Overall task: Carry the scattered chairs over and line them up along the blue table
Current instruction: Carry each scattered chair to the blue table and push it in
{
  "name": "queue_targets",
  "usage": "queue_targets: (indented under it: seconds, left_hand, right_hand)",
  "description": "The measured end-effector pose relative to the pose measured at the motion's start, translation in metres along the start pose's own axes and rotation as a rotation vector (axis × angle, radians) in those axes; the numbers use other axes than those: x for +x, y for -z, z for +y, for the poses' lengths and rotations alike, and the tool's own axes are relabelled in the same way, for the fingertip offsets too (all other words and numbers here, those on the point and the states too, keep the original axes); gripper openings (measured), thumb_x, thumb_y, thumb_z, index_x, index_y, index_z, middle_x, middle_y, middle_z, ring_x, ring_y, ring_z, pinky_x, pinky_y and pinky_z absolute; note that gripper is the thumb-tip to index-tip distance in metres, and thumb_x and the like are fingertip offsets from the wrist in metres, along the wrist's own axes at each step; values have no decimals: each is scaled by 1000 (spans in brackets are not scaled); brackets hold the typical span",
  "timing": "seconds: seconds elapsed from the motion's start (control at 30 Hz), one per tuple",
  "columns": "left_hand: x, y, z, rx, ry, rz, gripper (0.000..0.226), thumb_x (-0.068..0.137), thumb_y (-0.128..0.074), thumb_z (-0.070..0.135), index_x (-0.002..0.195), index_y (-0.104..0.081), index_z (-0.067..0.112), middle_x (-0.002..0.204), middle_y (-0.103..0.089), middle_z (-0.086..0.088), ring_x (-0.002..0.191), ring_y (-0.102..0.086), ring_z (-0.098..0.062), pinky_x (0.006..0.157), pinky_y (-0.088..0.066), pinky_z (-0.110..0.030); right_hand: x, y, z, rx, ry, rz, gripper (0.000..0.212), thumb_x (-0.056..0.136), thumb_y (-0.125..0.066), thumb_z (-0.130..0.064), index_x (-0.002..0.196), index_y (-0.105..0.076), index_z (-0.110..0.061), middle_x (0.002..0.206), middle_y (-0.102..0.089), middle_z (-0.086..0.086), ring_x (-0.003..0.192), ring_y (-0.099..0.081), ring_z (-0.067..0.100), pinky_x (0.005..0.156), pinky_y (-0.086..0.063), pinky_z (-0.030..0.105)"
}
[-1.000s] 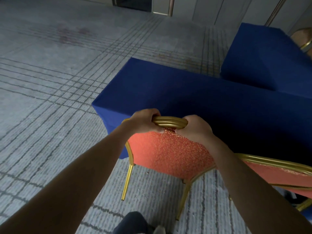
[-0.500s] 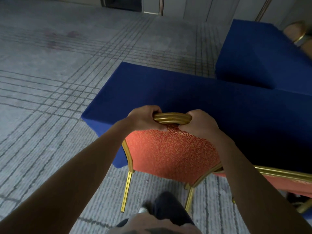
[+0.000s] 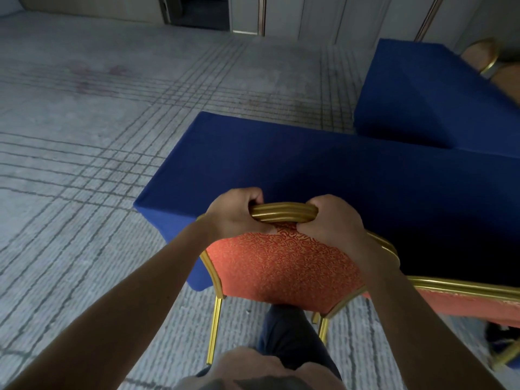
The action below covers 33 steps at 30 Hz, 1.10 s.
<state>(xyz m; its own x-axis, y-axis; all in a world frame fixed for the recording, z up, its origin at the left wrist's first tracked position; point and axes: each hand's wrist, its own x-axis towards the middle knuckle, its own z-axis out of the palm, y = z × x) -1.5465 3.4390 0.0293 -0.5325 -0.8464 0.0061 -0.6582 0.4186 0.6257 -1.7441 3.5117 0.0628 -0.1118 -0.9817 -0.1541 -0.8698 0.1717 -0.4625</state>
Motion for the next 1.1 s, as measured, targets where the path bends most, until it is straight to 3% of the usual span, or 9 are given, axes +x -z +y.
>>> queue_targets:
  seconds: [0.6, 0.87, 1.1]
  left_hand:
    - [28, -10, -38, 80, -122, 2, 46, 62, -81, 53, 70, -42, 31, 65, -49, 14, 60, -44, -3, 55, -33, -23]
    - [56, -12, -55, 104, -98, -301, 35, 71, -79, 45, 90, -51, 36, 89, -56, 16, 81, -57, -6, 68, -47, -28]
    - [62, -39, -58, 159, -83, -452, 33, 70, -77, 36, 86, -48, 30, 82, -58, 10, 72, -54, -10, 58, -40, -26]
  right_hand:
    - [33, -35, 10, -11, 83, 90, 18, 74, -66, -30, 63, -57, -20, 62, -57, -3, 62, -58, 16, 59, -47, 34]
    - [59, -48, 16, -127, 131, 74, 15, 75, -66, -35, 70, -61, -22, 65, -59, -4, 62, -57, 12, 58, -48, 32]
    - [53, -67, 36, -121, 2, -16, 20, 76, -63, -38, 67, -56, -22, 64, -56, -5, 62, -56, 11, 58, -47, 30]
